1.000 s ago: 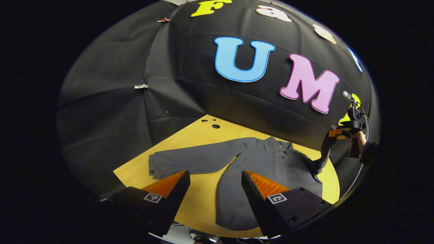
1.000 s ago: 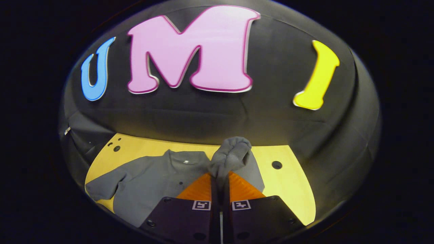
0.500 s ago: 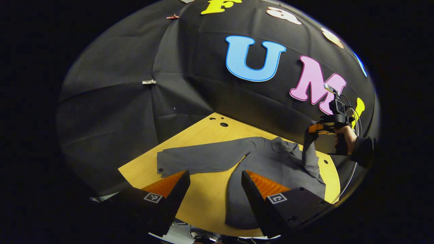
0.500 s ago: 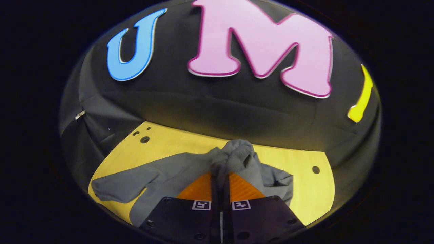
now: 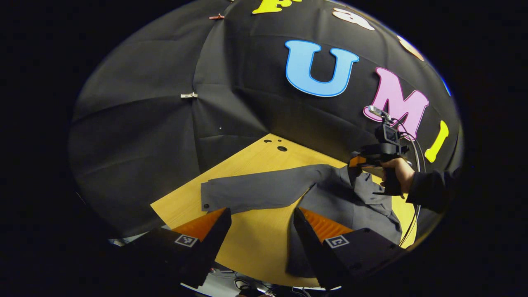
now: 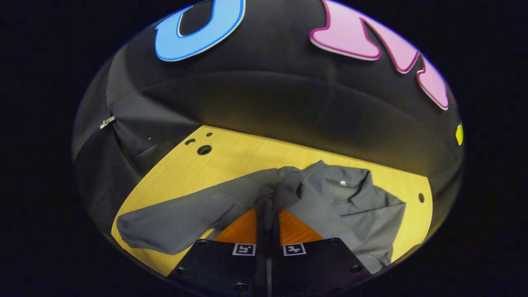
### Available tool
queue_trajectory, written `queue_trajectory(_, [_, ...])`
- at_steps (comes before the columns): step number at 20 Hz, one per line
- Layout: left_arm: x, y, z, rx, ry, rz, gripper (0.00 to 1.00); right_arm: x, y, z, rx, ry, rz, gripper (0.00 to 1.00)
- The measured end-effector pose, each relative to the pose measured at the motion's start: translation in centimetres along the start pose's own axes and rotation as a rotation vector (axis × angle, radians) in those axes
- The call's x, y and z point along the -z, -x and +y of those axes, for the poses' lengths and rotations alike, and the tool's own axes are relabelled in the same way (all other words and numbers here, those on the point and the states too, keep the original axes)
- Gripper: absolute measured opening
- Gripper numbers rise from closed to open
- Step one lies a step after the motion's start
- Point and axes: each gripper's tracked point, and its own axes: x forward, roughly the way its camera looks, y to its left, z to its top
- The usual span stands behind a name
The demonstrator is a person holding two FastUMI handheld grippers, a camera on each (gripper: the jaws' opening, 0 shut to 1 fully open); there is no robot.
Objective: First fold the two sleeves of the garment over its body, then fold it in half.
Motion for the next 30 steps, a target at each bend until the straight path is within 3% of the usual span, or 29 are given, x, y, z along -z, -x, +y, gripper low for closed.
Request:
queue_trajectory(4, [0.9,-0.7,1.6,-0.021,0.037,0.028,0.96,1.9,-1.4,3.3,-0.071,0.032,0.038,0.22])
queue_trajectory(5, [0.9,-0.9,2.0,-0.032,0.038,0.029,0.96,2.1,-1.4,4.1,-0.094,0.052,0.031,0.3])
queue_trajectory(8, [0.6,-2.0,3.5,-0.064,0.048,0.019,0.96,2.3,-0.3,5.4,-0.123,0.116,0.012,0.9])
queue_trajectory(12, [-1.2,-4.4,5.9,-0.098,0.095,-0.007,0.96,2.7,3.1,4.3,-0.117,0.148,-0.017,0.99])
queue_trajectory(13, [-1.5,-5.1,6.8,-0.116,0.102,-0.006,0.92,2.8,4.2,3.5,-0.111,0.146,-0.026,0.98])
queue_trajectory(14, [-1.7,-6.0,7.8,-0.135,0.105,-0.01,0.96,2.7,5.3,2.6,-0.101,0.141,-0.04,0.98])
queue_trajectory(24, [0.8,-14.3,13.3,-0.232,0.122,0.068,0.96,4.5,15.9,-8.8,0.035,0.02,-0.112,0.98])
queue_trajectory(30, [2.6,-19.4,14.8,-0.269,0.02,0.12,0.96,6.3,22.3,-13.7,0.133,-0.095,-0.166,0.98])
